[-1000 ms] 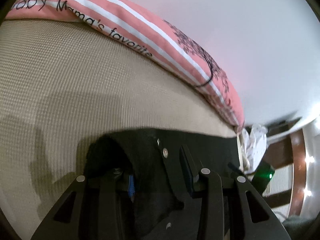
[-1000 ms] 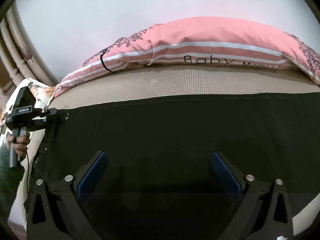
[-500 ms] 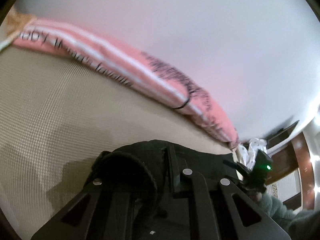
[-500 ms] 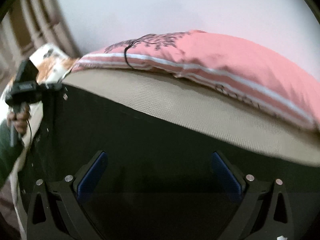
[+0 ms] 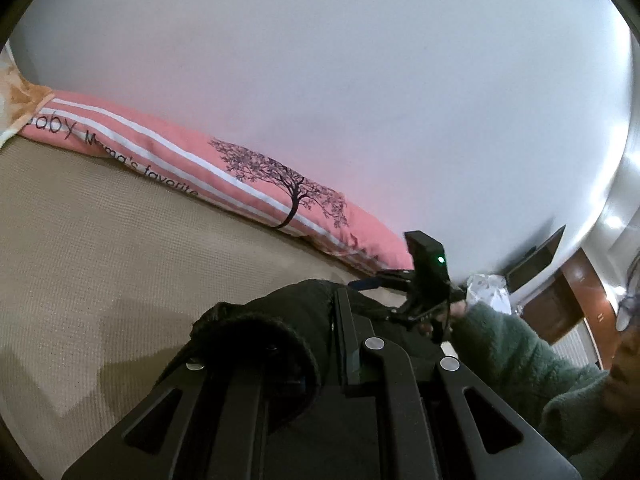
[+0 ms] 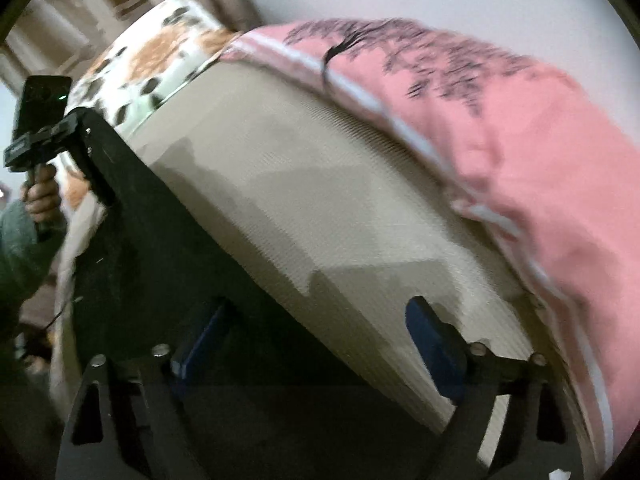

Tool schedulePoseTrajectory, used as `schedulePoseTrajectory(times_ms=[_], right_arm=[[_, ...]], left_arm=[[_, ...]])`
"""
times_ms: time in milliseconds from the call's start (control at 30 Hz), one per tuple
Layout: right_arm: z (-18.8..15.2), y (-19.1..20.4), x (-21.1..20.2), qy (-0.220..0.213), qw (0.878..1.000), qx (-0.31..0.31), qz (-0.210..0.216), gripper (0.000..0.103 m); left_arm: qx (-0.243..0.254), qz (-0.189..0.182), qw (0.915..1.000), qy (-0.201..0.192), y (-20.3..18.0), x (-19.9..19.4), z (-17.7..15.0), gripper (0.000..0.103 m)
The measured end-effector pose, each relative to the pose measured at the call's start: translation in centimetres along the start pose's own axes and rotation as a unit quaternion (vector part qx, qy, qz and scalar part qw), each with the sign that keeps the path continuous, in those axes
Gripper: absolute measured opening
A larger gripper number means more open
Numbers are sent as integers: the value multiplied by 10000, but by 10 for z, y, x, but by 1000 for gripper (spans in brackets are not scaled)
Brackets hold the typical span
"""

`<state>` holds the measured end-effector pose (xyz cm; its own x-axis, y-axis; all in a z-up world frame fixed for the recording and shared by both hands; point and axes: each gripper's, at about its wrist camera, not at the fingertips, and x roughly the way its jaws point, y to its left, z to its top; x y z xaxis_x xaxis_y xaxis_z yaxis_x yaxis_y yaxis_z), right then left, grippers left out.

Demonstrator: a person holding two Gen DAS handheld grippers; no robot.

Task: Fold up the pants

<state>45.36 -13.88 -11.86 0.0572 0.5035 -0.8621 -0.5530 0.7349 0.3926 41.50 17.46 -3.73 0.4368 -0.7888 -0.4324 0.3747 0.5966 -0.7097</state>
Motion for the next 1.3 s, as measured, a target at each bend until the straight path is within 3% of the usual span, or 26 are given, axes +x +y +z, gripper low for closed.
schedulePoseTrajectory(times_ms=[133, 267, 333, 400, 667, 767, 867, 1067, 1300], right_arm=[[-3, -9, 9, 369, 9971, -45, 659, 68], [-19, -15, 9, 723, 9953, -150, 626, 56], [-30, -20, 3, 806, 9949, -176, 576, 41], [-39, -26, -5, 845, 9954, -147, 436, 35], [-62, -39, -17, 697, 9971, -21, -313, 27], [-68, -39, -22, 606, 9963, 94, -608, 18], [-70, -28, -26, 440, 9945, 47, -947, 11], [-81, 5, -49, -49, 9852, 265, -1691, 9], [-110, 66, -92, -538, 9704, 472, -2308, 7]], left_arm=[[5, 115, 9999, 49, -5, -3, 0, 11], [-20, 231, 9997, 86, -7, -8, 2, 11], [-34, 314, 9994, 116, -7, -8, 3, 11], [-36, 368, 9992, 129, -7, -7, 3, 11], [-58, 461, 9987, 210, -6, -4, 2, 11], [-115, 533, 9982, 233, -3, -1, 2, 11], [-32, 700, 9972, 253, -3, 6, 4, 11], [64, 949, 9946, 405, -1, 6, 2, 11], [506, 852, 9937, 526, -33, -29, -20, 11]])
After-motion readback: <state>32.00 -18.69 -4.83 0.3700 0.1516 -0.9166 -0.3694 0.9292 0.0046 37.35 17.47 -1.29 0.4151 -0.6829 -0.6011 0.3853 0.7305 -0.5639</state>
